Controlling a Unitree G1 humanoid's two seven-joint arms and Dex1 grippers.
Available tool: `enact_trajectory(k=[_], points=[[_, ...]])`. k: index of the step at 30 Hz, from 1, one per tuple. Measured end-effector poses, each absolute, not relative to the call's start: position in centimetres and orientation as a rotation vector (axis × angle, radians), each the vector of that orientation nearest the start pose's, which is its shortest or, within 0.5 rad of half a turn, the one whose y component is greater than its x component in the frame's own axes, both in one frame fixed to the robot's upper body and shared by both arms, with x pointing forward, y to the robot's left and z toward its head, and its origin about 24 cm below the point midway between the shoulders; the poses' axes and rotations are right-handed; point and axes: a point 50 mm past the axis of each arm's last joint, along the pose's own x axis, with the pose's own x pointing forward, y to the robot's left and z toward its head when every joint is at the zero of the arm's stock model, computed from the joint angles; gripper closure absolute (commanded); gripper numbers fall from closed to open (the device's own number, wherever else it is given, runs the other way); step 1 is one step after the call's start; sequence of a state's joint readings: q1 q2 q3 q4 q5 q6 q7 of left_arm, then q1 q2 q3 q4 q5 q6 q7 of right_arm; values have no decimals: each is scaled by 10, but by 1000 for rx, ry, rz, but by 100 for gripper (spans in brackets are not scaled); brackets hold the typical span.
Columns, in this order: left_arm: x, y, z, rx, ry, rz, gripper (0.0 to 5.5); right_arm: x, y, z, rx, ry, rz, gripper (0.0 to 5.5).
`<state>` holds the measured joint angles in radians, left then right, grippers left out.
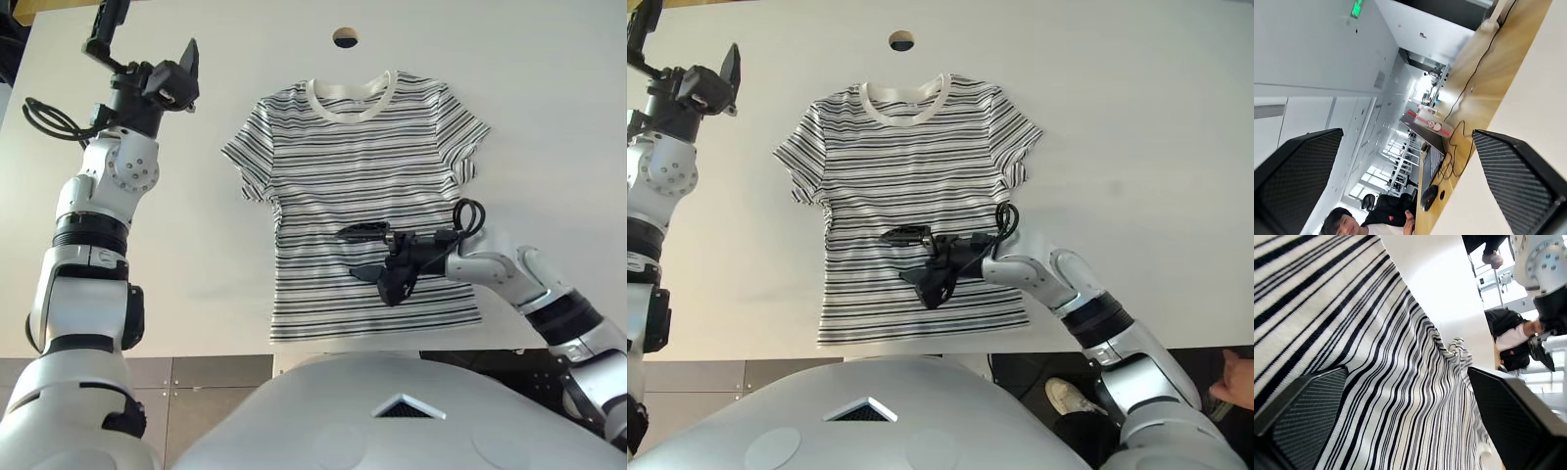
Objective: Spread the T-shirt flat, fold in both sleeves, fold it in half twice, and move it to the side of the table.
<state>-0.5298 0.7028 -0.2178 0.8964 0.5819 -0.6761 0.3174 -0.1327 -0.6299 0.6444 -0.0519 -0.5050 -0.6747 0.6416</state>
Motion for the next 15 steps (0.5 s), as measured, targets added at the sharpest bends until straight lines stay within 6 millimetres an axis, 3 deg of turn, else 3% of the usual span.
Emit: enact_trajectory(k=[5,8,11,13,15], points=[[318,279,79,1199,-273,-81,58,171,-83,37,-1089,-456,1571,96],[318,282,72,1239,-231,-94,58,176,-82,43,-1042,-483,1479,96],[314,279,60,1357,-196,-205,58,191,-87,99,-874,-703,1221,96],[304,283,51,1481,-156,-332,58,192,-93,119,-782,-773,1147,96],[283,291,37,1573,-80,-504,58,192,-97,127,-752,-792,1117,96]])
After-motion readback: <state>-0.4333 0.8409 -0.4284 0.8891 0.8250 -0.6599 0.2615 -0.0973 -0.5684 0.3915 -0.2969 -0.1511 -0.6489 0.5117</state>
